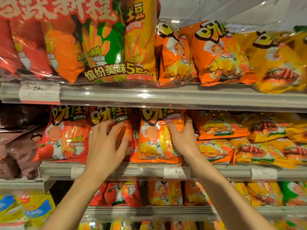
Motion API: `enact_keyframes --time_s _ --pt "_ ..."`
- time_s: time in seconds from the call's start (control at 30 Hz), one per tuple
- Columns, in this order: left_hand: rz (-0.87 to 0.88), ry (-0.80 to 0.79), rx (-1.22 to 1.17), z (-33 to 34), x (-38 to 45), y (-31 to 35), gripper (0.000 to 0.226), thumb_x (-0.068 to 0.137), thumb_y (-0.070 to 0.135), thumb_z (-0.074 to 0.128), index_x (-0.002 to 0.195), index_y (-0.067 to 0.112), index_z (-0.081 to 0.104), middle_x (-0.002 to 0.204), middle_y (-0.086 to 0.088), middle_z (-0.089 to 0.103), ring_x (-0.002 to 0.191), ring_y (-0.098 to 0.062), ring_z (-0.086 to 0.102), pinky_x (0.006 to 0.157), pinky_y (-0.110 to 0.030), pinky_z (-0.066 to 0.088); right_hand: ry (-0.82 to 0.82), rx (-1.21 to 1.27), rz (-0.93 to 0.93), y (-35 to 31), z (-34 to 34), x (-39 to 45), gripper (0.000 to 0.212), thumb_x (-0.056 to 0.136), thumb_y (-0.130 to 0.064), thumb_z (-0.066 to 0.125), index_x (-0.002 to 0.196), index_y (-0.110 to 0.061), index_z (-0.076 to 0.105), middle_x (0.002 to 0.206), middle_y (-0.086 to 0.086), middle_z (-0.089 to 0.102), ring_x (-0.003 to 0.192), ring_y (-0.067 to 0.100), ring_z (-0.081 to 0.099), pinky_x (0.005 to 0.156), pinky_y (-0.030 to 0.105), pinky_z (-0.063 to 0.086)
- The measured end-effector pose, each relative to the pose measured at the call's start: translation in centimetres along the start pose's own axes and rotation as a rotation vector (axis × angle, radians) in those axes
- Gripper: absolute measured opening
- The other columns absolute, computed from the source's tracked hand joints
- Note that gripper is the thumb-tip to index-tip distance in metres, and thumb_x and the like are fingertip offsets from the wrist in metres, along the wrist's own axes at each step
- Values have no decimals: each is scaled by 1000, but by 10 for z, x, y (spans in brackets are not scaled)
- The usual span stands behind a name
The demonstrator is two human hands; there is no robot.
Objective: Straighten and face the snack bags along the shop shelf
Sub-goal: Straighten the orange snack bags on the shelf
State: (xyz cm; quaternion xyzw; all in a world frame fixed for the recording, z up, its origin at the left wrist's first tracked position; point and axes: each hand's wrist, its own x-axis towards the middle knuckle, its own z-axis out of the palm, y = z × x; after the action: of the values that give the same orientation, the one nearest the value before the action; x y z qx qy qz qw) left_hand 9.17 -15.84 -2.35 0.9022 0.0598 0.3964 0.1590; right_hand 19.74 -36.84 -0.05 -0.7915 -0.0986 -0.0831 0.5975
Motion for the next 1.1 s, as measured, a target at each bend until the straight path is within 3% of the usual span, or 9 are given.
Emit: enact_keyframes --time_s 0.17,0.3,0.37,0.43,0.63,0.73,0.93,1.03,1.1 --pt "41 -112 146 2 -4 -15 49 89 36 63 132 12 62 146 -19 46 137 -40 36 104 -61 36 93 -326 -40 8 7 6 87 99 -53 48 157 1 10 156 25 26 144 37 28 117 38 25" --pt "54 -113 152 3 -6 -18 54 90 38 59 137 11 60 148 -20 45 141 -40 34 107 -62 36 37 -489 -231 17 2 -18 98 88 -82 35 158 -22 1 166 8 -4 153 26 3 122 43 14" --pt "52 -111 149 4 -7 -17 54 90 38 58 137 11 59 148 -20 45 141 -40 34 107 -62 36 -48 -612 -316 27 2 -30 95 85 -87 30 157 -34 -1 166 -1 -14 154 21 -9 122 44 11" --pt "60 -97 148 6 -7 -16 51 91 32 64 137 11 59 149 -20 45 141 -39 33 108 -61 34 -93 -738 -322 32 4 -32 95 86 -85 28 158 -32 -5 165 3 -21 154 24 -16 124 44 11" --pt "51 -99 124 8 -6 -16 55 89 27 73 140 13 57 152 -18 41 143 -35 29 111 -55 29 -1 -920 -367 31 16 -26 92 90 -82 22 158 -21 11 165 17 8 153 35 7 122 46 16" --pt "53 -99 94 8 -7 -16 55 90 27 72 141 14 56 153 -17 40 145 -33 26 113 -53 27 12 -933 -340 34 16 -28 92 89 -83 19 158 -23 9 166 14 6 154 34 4 123 46 12" --pt "54 -102 -61 3 -12 -17 48 96 34 63 138 12 59 149 -9 46 142 -27 35 116 -46 31 -8 -592 -355 23 2 -42 80 93 -75 39 156 -29 23 168 -3 4 154 16 4 122 36 14" --pt "72 -88 -165 -1 -19 -9 45 94 35 60 133 13 61 134 -2 56 128 -22 47 107 -40 40 52 -402 -354 21 -12 -60 58 94 -59 54 145 -34 40 152 -16 33 135 -1 34 107 23 31" --pt "89 -94 -274 -1 -29 -2 38 96 30 64 132 17 60 122 3 61 112 -18 56 95 -32 45 86 -257 -271 24 -26 -75 48 90 -57 58 134 -39 49 121 -24 54 103 -8 55 83 14 46"
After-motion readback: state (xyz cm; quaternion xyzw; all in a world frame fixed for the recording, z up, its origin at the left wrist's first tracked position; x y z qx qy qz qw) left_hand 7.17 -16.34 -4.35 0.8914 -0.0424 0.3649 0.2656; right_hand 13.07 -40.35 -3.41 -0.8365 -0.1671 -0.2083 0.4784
